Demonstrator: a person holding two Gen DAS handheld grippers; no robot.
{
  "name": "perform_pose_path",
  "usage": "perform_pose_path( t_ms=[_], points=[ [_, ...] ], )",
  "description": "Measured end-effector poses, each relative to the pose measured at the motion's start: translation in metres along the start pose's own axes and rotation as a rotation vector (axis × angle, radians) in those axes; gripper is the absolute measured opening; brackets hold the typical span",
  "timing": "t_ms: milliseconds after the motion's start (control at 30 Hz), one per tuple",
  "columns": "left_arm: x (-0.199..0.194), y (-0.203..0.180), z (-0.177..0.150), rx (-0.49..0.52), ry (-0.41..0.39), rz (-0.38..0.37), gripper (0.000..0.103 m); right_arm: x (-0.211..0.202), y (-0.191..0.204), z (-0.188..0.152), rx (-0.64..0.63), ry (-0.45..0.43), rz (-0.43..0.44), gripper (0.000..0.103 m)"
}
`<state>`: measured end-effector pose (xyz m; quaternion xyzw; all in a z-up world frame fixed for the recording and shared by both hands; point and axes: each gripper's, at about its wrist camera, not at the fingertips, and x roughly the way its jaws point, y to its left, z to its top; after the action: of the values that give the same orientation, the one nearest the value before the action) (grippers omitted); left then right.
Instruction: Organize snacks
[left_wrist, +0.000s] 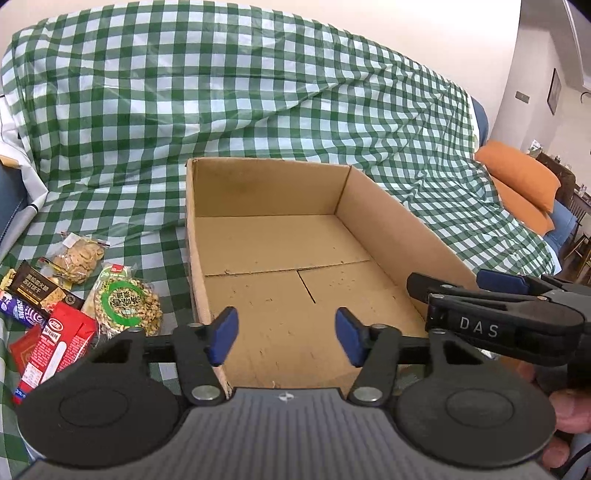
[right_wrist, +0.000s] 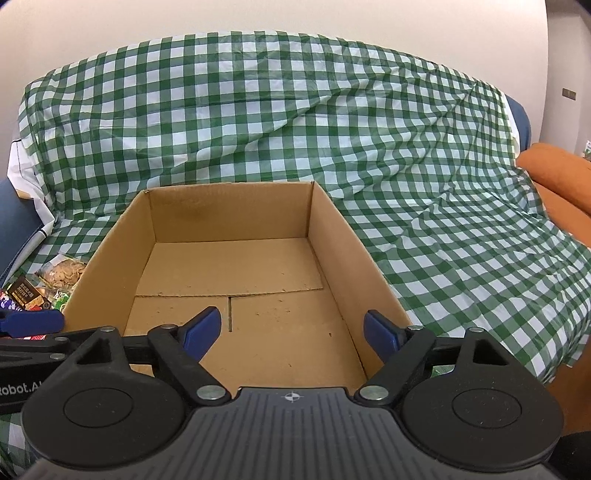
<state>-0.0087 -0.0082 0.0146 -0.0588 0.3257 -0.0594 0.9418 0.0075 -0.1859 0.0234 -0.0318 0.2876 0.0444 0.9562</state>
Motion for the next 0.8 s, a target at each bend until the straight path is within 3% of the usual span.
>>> perform_pose_path(
  t_ms=[233, 667, 800],
  points=[
    [-0.003, -0.002, 0.0, 0.02, 0.001, -0.021, 0.036, -0.005, 0.004, -0.002, -0.007, -0.039, 0.024, 0.079],
    [-0.023, 0.012, -0.006, 0.023, -0.037, -0.048, 0.036, -0.014, 0.029, -0.006, -0.031, -0.117, 0.051, 0.077],
    [-0.031, 0.02, -0.014, 0.057, -0.059, 0.006, 0.035, -0.016, 0.043, -0.01, -0.046, -0.147, 0.089, 0.065]
  ],
)
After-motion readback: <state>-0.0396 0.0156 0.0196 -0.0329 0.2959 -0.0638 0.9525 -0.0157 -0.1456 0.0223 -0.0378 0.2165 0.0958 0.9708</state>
